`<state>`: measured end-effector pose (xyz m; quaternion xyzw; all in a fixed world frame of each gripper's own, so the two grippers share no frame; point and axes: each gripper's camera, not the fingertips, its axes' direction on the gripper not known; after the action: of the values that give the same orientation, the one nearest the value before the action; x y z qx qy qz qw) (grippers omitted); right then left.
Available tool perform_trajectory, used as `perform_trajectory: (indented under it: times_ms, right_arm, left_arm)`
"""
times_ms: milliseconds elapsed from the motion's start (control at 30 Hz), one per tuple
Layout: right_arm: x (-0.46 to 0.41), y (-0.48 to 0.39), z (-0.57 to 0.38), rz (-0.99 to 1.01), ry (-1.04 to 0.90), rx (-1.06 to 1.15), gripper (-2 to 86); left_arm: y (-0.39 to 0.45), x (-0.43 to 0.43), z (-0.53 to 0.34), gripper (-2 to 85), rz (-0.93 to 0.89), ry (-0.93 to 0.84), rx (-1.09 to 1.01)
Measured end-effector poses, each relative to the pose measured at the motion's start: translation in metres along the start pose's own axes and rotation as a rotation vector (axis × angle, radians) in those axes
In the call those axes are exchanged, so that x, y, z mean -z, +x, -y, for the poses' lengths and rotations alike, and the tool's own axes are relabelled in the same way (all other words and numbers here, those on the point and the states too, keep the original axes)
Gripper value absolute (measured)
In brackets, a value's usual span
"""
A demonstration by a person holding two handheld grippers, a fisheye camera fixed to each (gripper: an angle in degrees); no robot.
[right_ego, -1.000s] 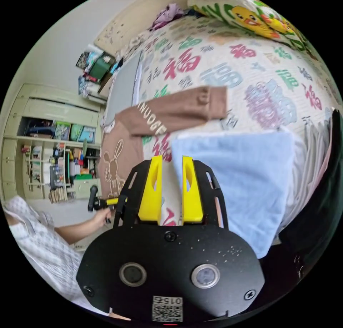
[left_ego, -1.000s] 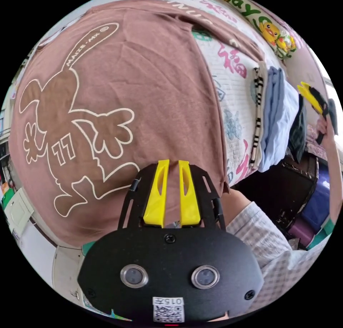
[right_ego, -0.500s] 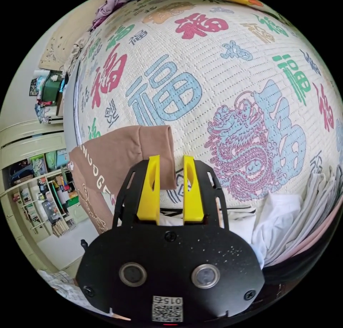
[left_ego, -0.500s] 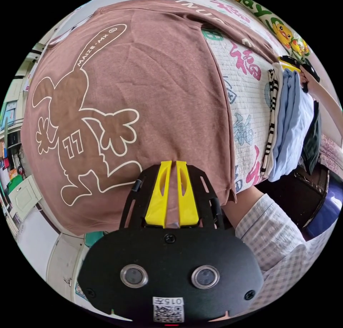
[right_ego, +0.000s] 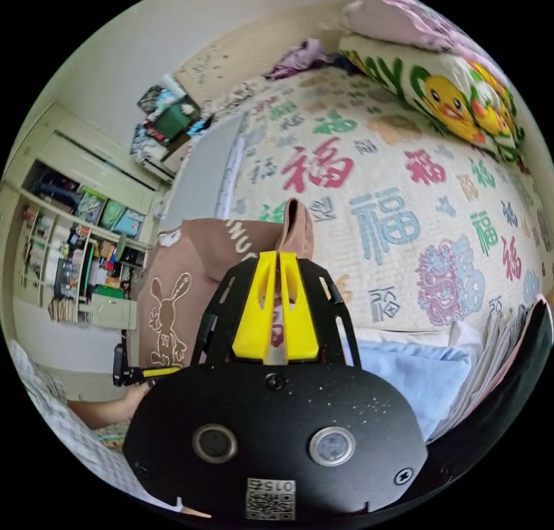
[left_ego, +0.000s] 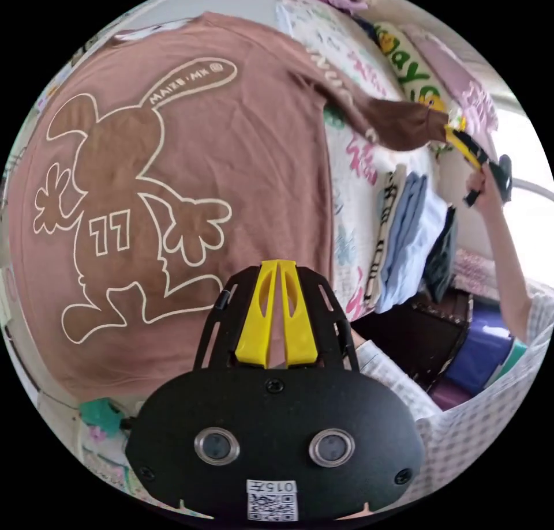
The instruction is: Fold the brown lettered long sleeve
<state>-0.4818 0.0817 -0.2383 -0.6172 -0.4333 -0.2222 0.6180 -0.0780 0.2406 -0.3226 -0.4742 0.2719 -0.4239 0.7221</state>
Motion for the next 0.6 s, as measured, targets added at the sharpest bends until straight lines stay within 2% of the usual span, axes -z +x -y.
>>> perform_trajectory:
  times_ms: [100,167,267,333,433,600]
  right_arm:
    - [0.006,-0.116,-0.015,0.057,-0.017,0.177,0.2]
    - [-0.005,-0.184,-0.031,0.086,-0.058,0.269,0.1]
    - [-0.047,-0.283,-0.065,0.108,-0.170,0.360,0.1]
    - [-0.083,-0.347,-0.094,0.093,-0.248,0.413,0.1]
    - [-0.115,-0.408,-0.121,0.044,-0.327,0.449,0.0]
    - [-0.128,-0.473,-0.136,0.063,-0.400,0.452,0.0]
  left_arm:
    - [-0.039,0.063,-0.005,3.4,-0.255,0.191,0.071]
    - [-0.079,0.112,-0.009,8.0,-0.490,0.341,0.102]
    - [-0.138,0.150,-0.012,13.0,-0.649,0.450,0.138]
    - [-0.175,0.155,-0.013,14.9,-0.643,0.454,0.169]
    - [-0.236,0.138,-0.013,15.2,-0.692,0.328,0.267]
    - [-0.306,0.142,-0.033,7.6,-0.694,0.238,0.332]
